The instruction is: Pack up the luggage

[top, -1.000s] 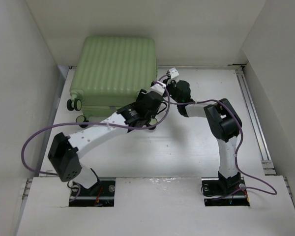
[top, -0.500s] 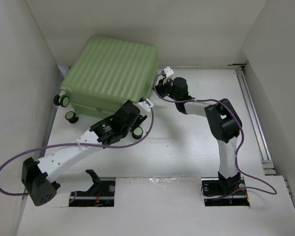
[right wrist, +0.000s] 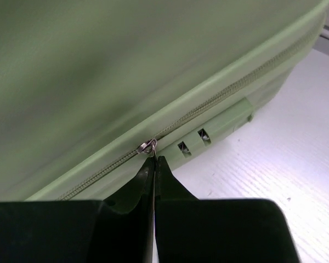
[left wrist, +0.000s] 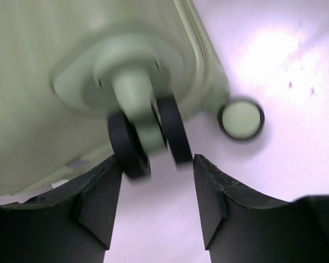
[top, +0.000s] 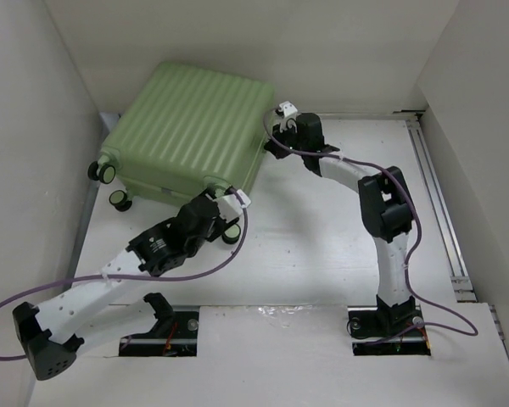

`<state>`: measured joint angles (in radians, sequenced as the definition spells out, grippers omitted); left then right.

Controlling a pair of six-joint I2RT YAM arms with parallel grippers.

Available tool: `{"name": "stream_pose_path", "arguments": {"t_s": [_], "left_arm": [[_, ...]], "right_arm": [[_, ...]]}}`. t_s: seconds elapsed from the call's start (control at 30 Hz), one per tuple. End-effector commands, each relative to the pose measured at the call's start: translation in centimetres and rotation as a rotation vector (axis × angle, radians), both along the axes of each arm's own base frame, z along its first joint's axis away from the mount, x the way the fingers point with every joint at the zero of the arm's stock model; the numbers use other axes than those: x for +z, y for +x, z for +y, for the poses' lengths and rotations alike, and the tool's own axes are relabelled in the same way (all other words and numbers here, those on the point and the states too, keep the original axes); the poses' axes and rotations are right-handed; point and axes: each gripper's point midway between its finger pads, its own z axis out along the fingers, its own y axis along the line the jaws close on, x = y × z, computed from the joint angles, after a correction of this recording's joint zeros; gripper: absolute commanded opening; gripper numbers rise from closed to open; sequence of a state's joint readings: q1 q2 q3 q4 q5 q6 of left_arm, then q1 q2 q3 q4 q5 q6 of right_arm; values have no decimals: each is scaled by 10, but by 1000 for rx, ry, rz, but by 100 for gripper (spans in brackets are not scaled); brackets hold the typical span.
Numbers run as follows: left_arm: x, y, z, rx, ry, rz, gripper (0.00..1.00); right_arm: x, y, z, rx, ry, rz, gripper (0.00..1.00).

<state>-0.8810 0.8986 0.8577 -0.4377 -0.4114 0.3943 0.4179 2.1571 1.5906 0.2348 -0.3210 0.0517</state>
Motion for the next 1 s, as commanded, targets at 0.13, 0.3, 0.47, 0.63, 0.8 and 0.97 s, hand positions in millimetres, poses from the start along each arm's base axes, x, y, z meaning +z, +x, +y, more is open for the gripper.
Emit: {"name": "stream_pose_path", "arguments": {"t_s": [0.13,0.3,0.47,0.63,0.8,0.97], "left_arm": [[-64,-53,59,-70,367,270,0],[-41,-38,32,-92,287,231,0],[3,-20,-7,-116,100,149,12],[42,0,-40,25,-143,153,71],[40,12,-57,236,-292,236,100],[12,26,-56,373,-262,290,100]], "right_arm": [[36,86,-135,-409,-145,-193,0],[31,56,-109,-258,-143,-221,0],[35,46,-74,-127,-98,-241,0],[35,43,-63,-102,-65,-238,0],[30,37,-61,-101,-71,-226,0],[20,31,-63,-99,-79,-207,0]]}}
